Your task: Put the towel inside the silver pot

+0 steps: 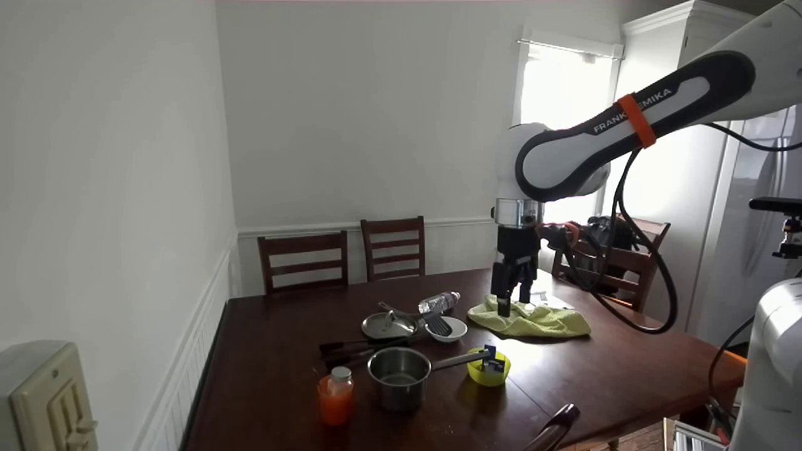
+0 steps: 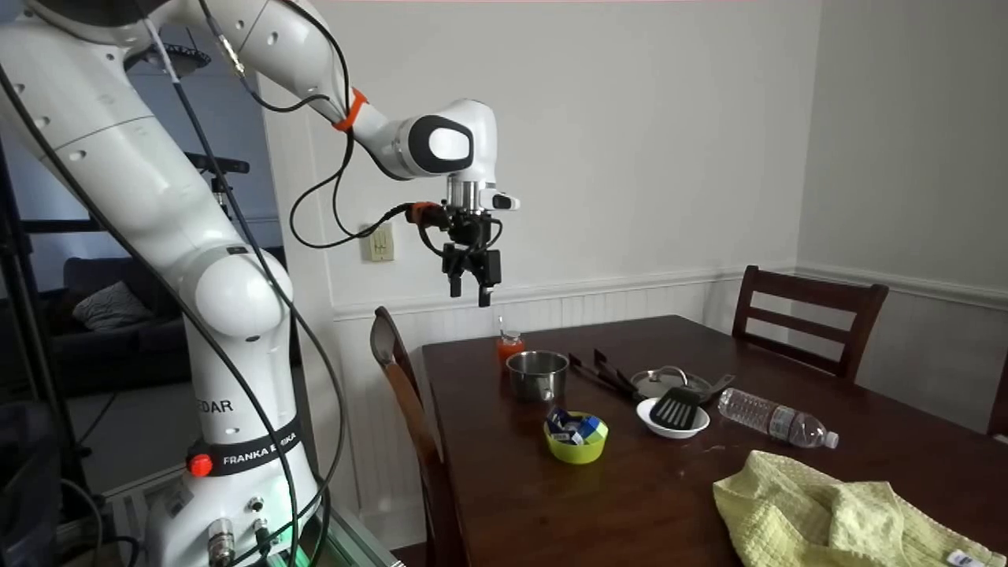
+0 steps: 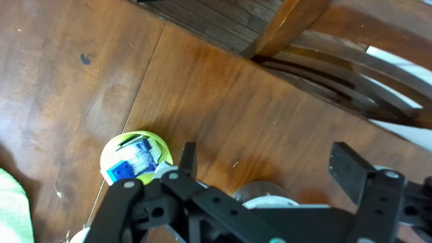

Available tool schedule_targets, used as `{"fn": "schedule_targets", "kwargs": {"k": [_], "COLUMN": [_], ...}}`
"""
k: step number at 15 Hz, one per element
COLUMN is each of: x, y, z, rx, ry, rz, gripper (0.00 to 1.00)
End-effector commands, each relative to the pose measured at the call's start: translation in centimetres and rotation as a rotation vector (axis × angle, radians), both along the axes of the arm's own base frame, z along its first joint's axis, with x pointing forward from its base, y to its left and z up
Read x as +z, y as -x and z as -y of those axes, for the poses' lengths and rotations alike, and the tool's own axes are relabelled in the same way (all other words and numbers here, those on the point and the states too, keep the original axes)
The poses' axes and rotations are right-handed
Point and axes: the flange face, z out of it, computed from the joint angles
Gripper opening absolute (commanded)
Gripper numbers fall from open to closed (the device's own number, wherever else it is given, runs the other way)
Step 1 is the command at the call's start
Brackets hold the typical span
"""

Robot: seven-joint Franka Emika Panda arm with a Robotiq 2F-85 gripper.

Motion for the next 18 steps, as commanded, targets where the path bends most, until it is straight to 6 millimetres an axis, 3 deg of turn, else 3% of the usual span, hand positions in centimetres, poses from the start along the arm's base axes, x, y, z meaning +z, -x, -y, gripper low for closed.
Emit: {"fn": "schedule_targets", "kwargs": {"k": [1, 8, 13, 14, 16, 18], "x": [-1.5, -6.8, -10.7, -9.1, -10.7, -11.5], "y": [-2.0, -5.0, -7.9, -5.8, -6.9, -7.7], "z": [6.6, 23.5, 33.3, 30.1, 32.5, 33.1], "rx": [-0.134, -0.446, -0.688, -0.611, -0.654, -0.664], "ry": [0.034, 0.190, 0.286, 0.244, 0.276, 0.287], "rz": [0.114, 0.170, 0.093, 0.128, 0.108, 0.099], "gripper": [1.00, 1.00, 1.00, 1.00, 1.00, 1.00]}}
